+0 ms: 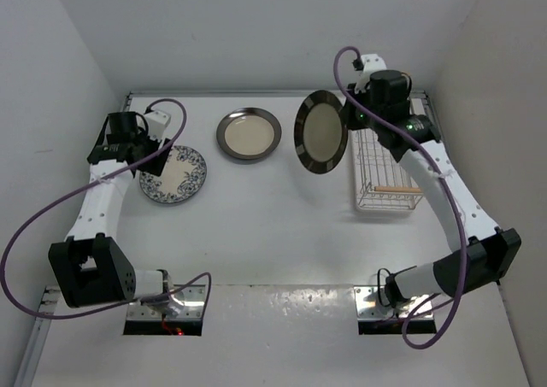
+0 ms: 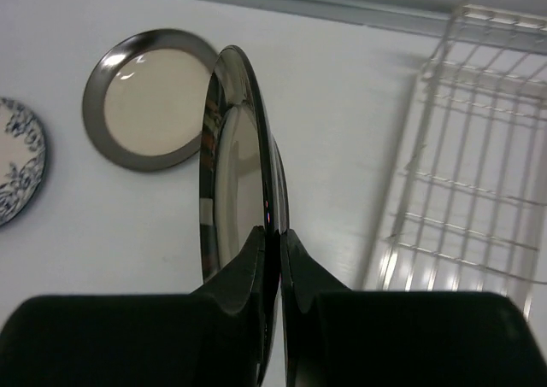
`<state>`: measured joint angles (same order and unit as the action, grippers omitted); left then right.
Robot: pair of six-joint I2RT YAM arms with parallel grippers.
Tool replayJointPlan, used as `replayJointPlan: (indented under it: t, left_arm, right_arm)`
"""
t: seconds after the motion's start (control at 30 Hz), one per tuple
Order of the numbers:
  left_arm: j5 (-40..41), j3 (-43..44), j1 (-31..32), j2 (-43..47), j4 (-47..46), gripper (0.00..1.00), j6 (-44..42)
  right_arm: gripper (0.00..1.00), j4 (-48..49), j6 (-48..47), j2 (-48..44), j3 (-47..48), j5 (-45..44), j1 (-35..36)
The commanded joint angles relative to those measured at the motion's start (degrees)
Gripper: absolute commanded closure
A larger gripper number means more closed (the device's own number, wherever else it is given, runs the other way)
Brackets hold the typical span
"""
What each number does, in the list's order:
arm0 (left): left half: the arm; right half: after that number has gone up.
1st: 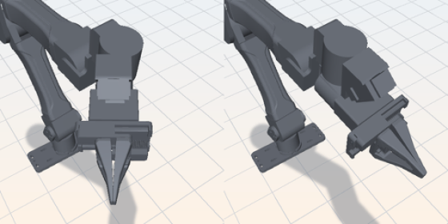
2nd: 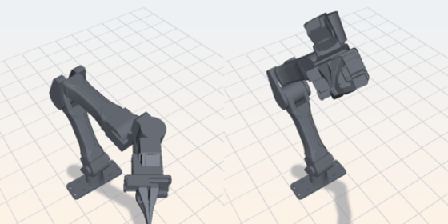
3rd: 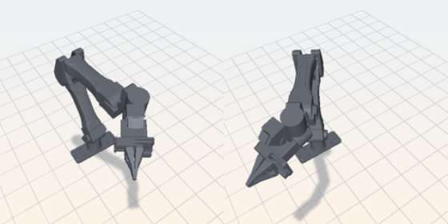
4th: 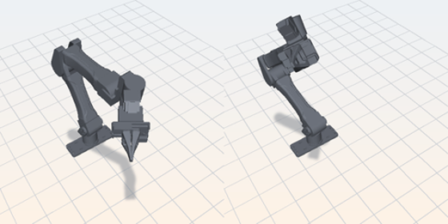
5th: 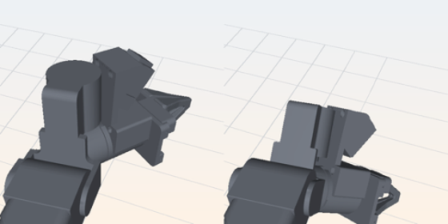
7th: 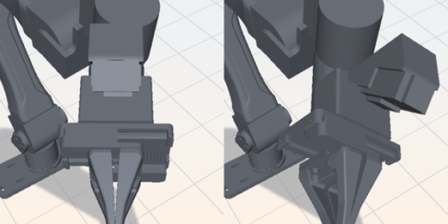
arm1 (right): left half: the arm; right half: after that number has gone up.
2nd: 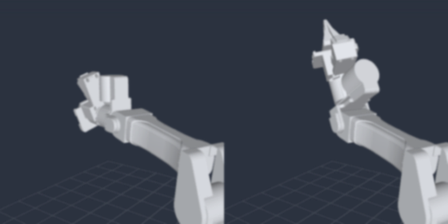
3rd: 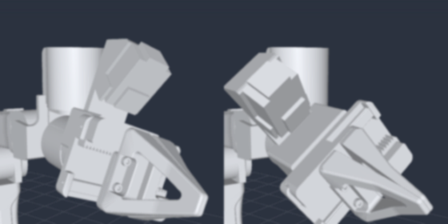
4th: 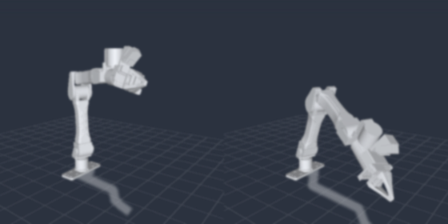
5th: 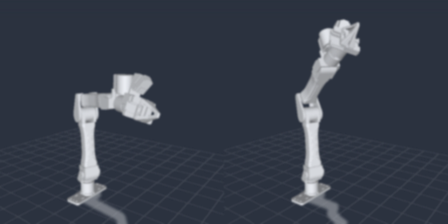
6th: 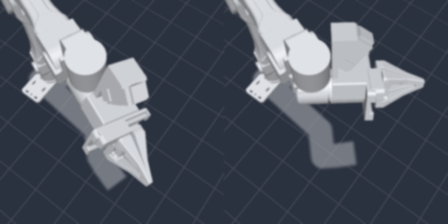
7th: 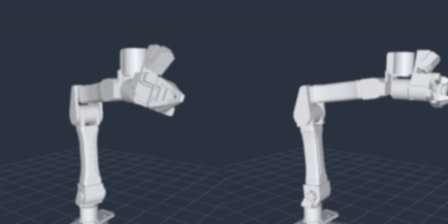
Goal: Load the plates into the dish rack
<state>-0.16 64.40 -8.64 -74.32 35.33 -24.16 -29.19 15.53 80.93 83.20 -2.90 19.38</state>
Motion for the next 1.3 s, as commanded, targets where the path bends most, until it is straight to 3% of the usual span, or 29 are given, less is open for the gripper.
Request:
replayJointPlan:
  t: [0.0,0.27,0.5,0.83,1.27]
  left_arm:
    - [1.13,3.19,0.65,-2.31,-1.49,0.2,2.01]
    - [1.13,5.03,2.75,-5.91,-1.49,0.2,2.54]
    - [1.66,3.98,3.28,-6.45,-1.49,0.2,1.4]
    - [2.19,3.45,3.28,-7.59,-2.02,0.2,-0.36]
    - [2.19,2.4,3.28,-9.26,-2.02,0.2,-0.36]
  right_arm:
    - [1.0,6.51,-3.57,-0.68,6.61,1.75,-4.33]
    - [1.0,9.05,-6.47,0.55,15.58,0.53,-15.23]
    - [1.0,10.64,-11.57,-0.06,16.65,-3.34,-22.71]
    - [1.0,16.09,-29.04,-6.39,2.25,-8.0,-27.11]
    - [1.0,21.36,-36.33,-7.0,-11.82,-6.6,-27.29]
